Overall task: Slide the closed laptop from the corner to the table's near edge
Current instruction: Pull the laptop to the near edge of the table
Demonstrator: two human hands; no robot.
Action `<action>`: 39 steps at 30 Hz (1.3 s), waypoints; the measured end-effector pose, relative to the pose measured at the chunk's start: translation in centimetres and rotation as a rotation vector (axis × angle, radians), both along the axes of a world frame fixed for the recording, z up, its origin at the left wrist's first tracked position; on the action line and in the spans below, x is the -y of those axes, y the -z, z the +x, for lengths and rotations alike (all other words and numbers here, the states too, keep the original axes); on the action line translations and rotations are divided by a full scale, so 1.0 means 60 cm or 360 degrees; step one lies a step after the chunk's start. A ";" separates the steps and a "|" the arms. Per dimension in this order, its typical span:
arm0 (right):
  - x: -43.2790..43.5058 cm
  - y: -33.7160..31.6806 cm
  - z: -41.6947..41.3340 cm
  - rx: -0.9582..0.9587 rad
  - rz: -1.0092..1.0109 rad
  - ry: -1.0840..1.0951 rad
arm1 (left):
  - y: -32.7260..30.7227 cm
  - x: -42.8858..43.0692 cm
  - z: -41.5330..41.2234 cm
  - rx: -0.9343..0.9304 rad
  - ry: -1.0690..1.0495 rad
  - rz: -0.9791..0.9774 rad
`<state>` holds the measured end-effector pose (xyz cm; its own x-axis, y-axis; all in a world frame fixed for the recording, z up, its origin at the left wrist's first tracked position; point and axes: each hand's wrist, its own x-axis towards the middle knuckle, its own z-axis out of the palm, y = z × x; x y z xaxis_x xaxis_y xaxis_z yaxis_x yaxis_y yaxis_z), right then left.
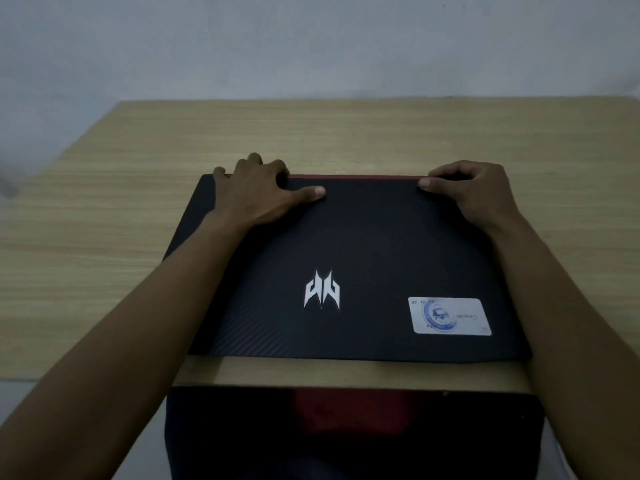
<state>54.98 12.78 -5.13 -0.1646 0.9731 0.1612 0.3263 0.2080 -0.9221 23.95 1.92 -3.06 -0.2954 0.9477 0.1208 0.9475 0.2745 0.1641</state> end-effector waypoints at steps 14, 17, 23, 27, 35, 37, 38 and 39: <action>0.000 0.002 0.005 -0.0024 -0.0036 -0.0041 | 0.007 0.014 0.011 0.0015 -0.0064 0.0071; 0.000 0.003 0.003 -0.0045 -0.0047 -0.0025 | 0.009 0.014 0.013 0.0049 -0.0081 0.0146; 0.002 0.002 0.004 -0.0042 -0.0074 -0.0022 | 0.008 0.015 0.012 0.0071 -0.0082 0.0175; 0.006 0.004 0.017 -0.0071 -0.0072 0.0002 | 0.012 0.013 0.022 0.0076 -0.0058 0.0176; 0.008 0.003 0.019 -0.0085 -0.0085 0.0015 | 0.010 0.014 0.024 0.0089 -0.0062 0.0175; 0.010 0.001 0.018 -0.0088 -0.0082 0.0001 | 0.009 0.015 0.024 0.0085 -0.0061 0.0167; 0.010 0.001 0.017 -0.0094 -0.0076 0.0000 | 0.009 0.015 0.024 0.0092 -0.0059 0.0167; 0.011 0.001 0.017 -0.0101 -0.0071 0.0004 | 0.009 0.015 0.024 0.0099 -0.0057 0.0169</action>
